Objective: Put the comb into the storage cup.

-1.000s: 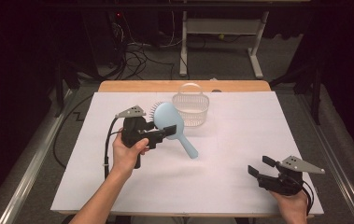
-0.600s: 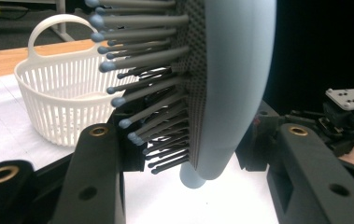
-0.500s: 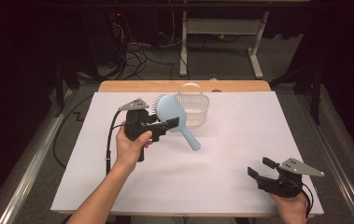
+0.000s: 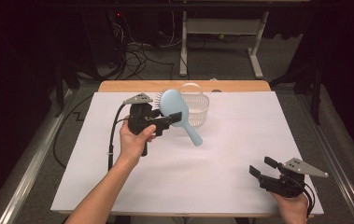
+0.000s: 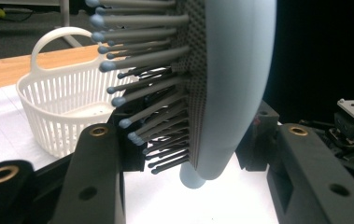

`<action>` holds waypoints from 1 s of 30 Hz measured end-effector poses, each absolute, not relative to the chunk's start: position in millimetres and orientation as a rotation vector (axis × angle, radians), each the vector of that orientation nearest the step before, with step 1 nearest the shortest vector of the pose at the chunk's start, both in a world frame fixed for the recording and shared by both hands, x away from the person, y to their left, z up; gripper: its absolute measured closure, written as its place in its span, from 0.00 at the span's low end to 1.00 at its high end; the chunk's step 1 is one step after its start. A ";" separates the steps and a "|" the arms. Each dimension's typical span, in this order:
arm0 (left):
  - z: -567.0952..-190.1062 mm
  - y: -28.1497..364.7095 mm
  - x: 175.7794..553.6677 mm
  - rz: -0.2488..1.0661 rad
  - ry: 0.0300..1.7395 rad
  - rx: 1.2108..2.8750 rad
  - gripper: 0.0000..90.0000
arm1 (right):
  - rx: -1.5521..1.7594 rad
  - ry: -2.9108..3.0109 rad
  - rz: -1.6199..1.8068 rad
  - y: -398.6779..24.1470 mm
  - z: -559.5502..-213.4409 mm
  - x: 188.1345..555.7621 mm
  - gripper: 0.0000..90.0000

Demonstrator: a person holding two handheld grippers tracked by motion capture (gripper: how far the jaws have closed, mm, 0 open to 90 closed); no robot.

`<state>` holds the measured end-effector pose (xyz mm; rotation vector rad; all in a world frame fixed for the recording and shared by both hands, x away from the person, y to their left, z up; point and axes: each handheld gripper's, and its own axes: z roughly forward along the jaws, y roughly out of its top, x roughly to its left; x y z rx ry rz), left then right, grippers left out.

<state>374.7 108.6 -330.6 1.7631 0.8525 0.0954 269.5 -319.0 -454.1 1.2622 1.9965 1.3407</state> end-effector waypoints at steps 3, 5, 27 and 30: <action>-328.3 107.2 376.0 0.103 0.853 1.767 0.59 | 1.267 1.992 1.333 -318.2 -454.3 269.9 0.29; -326.9 107.1 375.8 0.111 0.850 1.767 0.59 | 1.268 1.989 1.334 -318.1 -454.4 269.9 0.29; -321.5 106.0 393.3 0.135 0.884 1.748 0.59 | 1.276 1.979 1.357 -318.4 -454.8 271.0 0.28; -319.1 105.9 397.0 0.139 0.889 1.734 0.59 | 1.270 1.981 1.358 -318.3 -454.9 271.0 0.28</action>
